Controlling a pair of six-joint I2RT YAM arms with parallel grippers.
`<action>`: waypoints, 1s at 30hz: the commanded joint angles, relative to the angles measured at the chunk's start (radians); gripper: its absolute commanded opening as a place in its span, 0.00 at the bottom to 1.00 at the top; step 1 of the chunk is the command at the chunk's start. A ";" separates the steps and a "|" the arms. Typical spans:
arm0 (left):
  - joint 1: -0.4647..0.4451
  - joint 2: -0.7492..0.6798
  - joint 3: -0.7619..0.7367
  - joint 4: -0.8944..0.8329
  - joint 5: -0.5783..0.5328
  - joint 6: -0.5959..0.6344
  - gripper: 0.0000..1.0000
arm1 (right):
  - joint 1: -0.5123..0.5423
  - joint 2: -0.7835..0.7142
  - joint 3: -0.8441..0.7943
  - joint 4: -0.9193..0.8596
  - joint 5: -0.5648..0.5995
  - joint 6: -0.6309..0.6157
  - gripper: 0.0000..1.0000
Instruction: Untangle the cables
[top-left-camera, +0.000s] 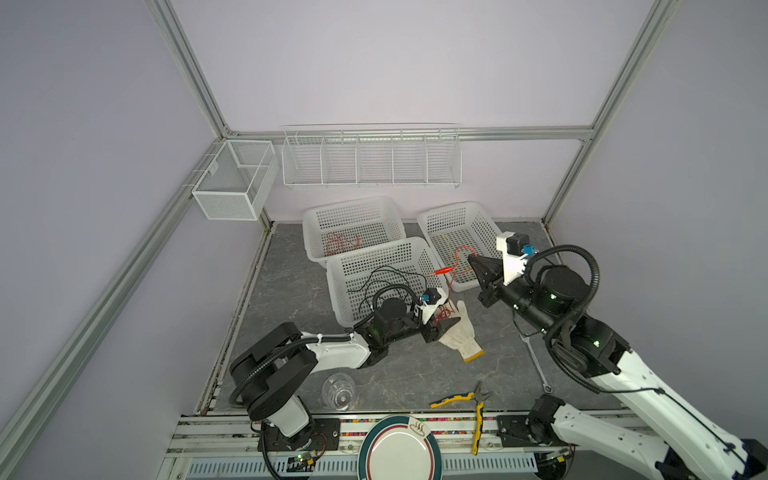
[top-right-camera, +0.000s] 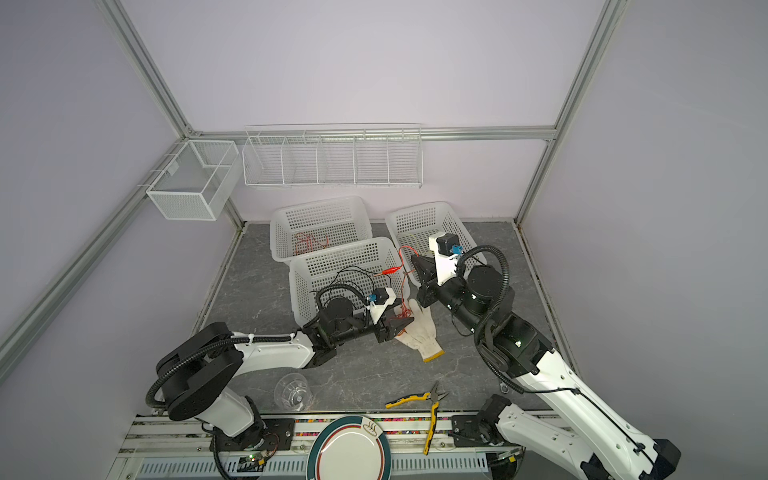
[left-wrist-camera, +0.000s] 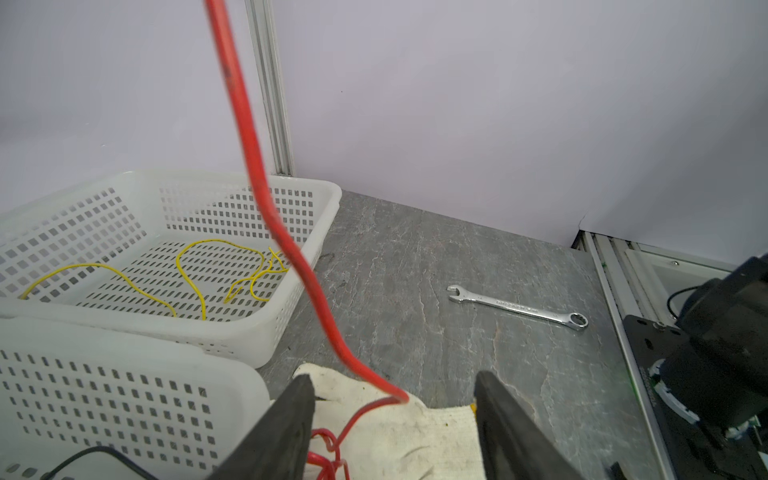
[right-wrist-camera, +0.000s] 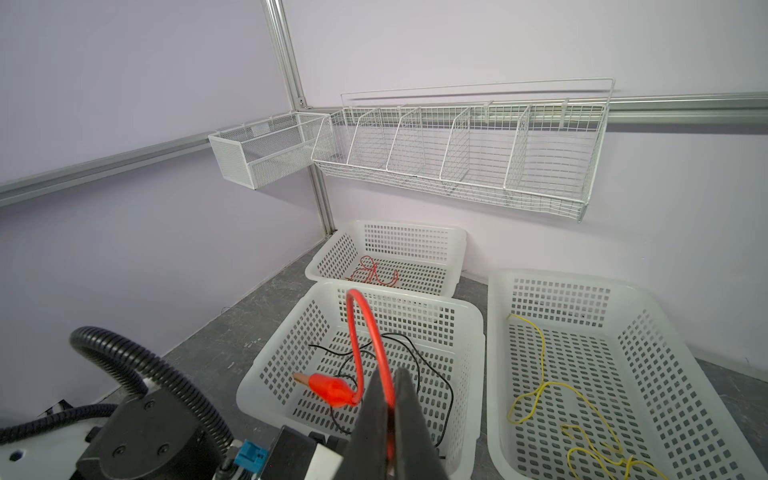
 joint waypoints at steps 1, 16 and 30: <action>-0.006 0.038 0.055 0.111 -0.051 -0.049 0.52 | 0.005 -0.027 0.016 0.038 0.020 -0.014 0.07; -0.010 -0.102 0.103 0.092 0.080 -0.102 0.00 | -0.016 0.011 -0.084 -0.135 0.363 0.051 0.07; -0.011 -0.187 0.203 -0.002 0.073 -0.062 0.00 | -0.065 0.025 -0.221 -0.136 0.238 0.094 0.07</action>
